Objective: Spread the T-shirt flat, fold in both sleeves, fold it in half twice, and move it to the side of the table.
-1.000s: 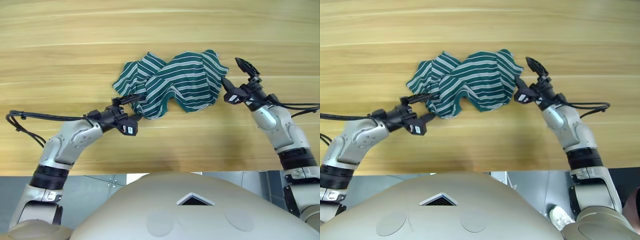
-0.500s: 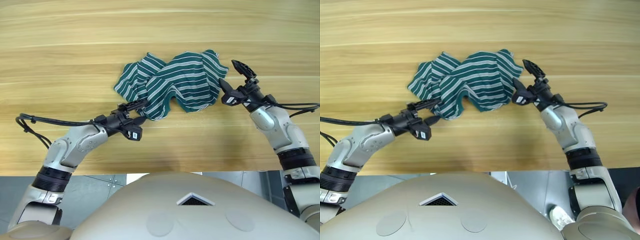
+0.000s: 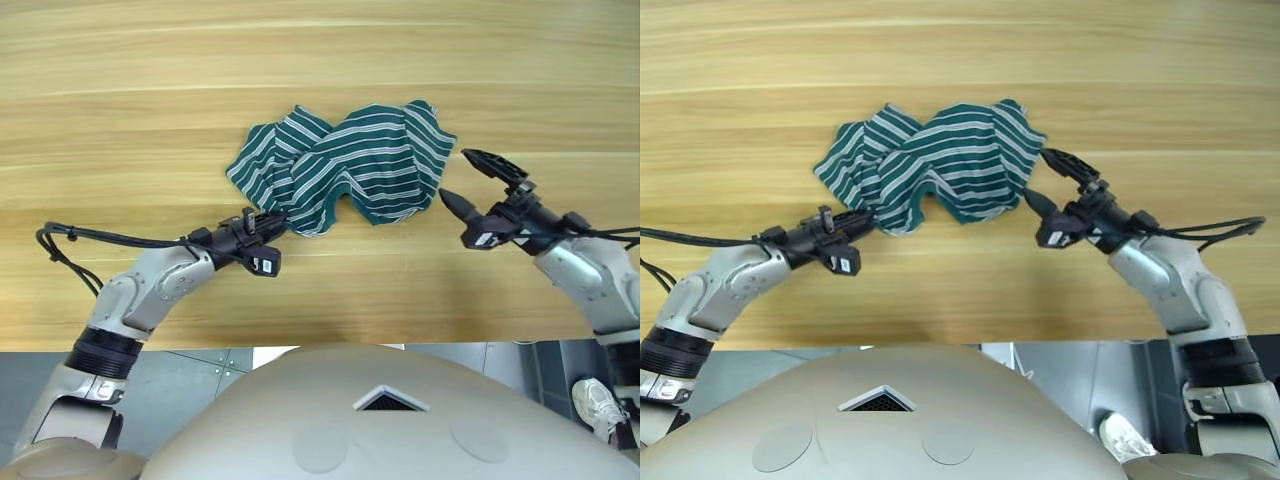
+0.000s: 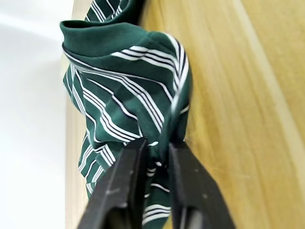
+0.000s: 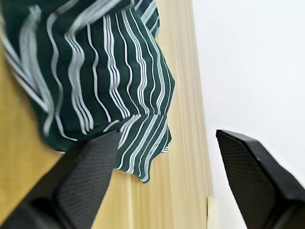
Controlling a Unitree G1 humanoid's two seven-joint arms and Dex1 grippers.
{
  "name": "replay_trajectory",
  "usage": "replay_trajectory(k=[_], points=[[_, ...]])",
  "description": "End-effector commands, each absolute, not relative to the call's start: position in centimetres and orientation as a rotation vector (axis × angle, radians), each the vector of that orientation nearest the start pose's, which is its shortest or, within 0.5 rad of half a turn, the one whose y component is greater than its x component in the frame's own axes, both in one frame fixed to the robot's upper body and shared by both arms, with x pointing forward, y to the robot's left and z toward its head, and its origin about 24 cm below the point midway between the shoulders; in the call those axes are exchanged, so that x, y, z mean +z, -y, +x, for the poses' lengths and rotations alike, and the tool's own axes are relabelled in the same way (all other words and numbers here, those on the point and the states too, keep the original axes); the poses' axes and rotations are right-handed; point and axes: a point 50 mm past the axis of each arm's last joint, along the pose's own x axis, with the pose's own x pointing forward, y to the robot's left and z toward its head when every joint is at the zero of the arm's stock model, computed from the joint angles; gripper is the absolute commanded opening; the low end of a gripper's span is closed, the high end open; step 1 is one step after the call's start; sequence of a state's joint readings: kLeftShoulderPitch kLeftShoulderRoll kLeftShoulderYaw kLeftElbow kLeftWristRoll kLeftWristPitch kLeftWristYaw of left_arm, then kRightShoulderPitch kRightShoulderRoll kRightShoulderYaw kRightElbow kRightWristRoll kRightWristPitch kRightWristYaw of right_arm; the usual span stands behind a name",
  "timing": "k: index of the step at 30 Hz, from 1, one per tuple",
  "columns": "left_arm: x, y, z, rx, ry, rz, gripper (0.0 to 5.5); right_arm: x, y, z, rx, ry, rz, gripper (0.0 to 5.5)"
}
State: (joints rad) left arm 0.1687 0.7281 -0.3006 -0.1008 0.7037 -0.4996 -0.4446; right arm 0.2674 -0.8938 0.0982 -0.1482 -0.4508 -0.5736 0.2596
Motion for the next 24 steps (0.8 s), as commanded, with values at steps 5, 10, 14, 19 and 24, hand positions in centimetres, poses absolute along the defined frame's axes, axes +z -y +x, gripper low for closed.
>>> replay_trajectory(k=[5, 10, 14, 19, 24], points=[[1.6, -18.5, 16.2, -1.069, -0.024, 1.309, 0.04, 2.4, 21.7, 16.1, 1.056, -0.033, -1.249, 3.68], [2.2, -18.6, 16.5, -0.954, 0.009, 1.239, 0.03, 0.9, 22.0, 16.6, 1.045, -0.078, -1.265, 3.68], [2.3, -18.2, 16.8, -0.917, 0.031, 1.223, 0.03, 0.0, 21.6, 17.7, 1.041, -0.068, -1.27, 3.68], [2.1, -17.8, 17.0, -0.909, 0.044, 1.213, 0.03, -0.4, 21.3, 18.8, 1.011, -0.04, -1.27, 2.74], [2.1, -17.6, 17.0, -0.913, 0.051, 1.208, 0.03, -0.4, 21.3, 19.2, 0.997, -0.024, -1.263, 1.75]])
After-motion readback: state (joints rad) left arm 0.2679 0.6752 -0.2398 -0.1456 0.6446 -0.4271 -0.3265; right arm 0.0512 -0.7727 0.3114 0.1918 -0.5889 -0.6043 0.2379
